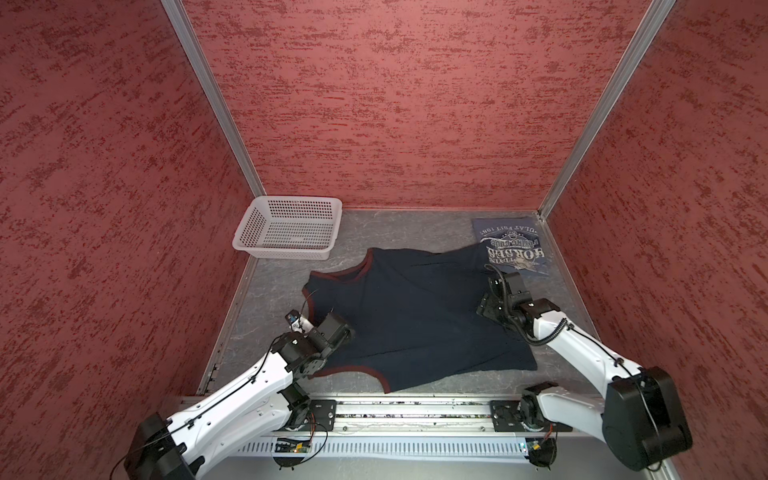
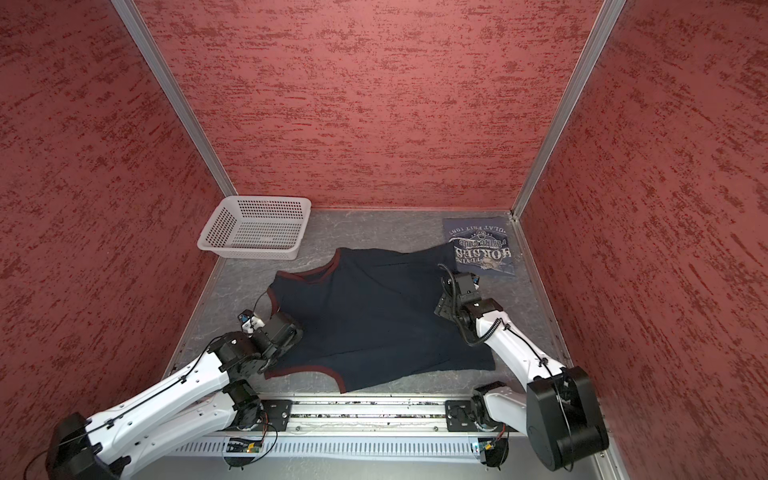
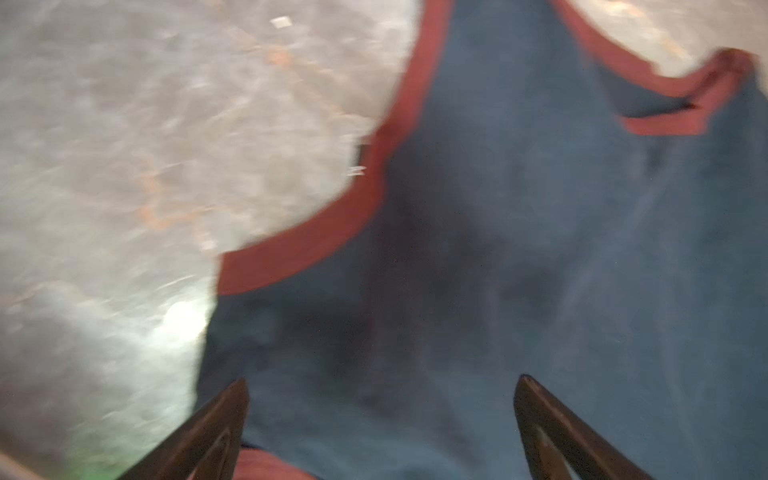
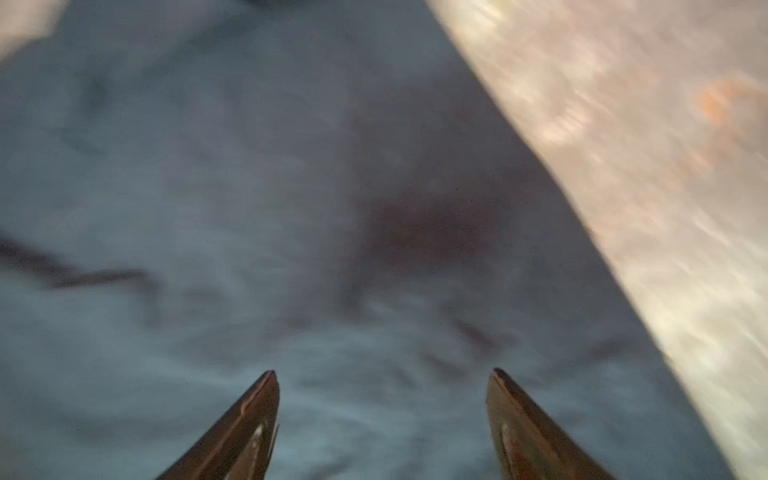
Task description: Fold and stack the tank tops
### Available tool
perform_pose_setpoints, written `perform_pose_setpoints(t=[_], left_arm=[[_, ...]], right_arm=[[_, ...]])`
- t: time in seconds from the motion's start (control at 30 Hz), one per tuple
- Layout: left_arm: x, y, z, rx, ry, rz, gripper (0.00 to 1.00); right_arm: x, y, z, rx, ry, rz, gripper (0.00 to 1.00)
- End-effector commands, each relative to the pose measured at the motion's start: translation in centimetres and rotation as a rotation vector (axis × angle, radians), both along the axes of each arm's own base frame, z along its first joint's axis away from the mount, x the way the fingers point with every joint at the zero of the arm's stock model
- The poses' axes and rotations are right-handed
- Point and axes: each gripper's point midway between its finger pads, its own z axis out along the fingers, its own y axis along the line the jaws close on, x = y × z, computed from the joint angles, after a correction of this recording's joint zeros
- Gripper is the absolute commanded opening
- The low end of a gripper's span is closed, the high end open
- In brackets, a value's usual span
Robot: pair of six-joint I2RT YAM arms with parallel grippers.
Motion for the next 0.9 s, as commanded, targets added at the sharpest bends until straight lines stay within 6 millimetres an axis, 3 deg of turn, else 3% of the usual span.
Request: perform_pose_setpoints(t=[0.0,0.17,0.43,0.6,0.73,0.87], left_arm=[[1.4,-1.7,0.3,-0.009,-0.043,-0.081,1.0],[1.5,-3.0,-2.0,-0.068,-0.012,-0.102,1.0],[0.5,-1.3,-4.8,-0.057,0.07,-0.058,1.0],[-0.4,0.3,-5.5,-0.034,0.104,-0.012,1.0],[-1.4,1.9,-5.4,0.008,0.13,0.036,1.0],[-2.1,2.8,-5.2,0.019,0.136,0.074,1.0]], right_arm=[[3.2,3.8,3.0,0.073,-0.104,0.128,0.8],[6.9,7.0,2.9,0.093,-0.107,0.203,0.8],[12.0,9.0,-1.2,0.062,-0.026,0.234,0.79],[13.8,6.7,-4.7,0.0,0.055,0.163,0.79],[15.3,3.8,-6.1,-0.034,0.071,0.101,0.78],[16.6,2.6,-6.7,-0.036,0.071,0.075,0.78]])
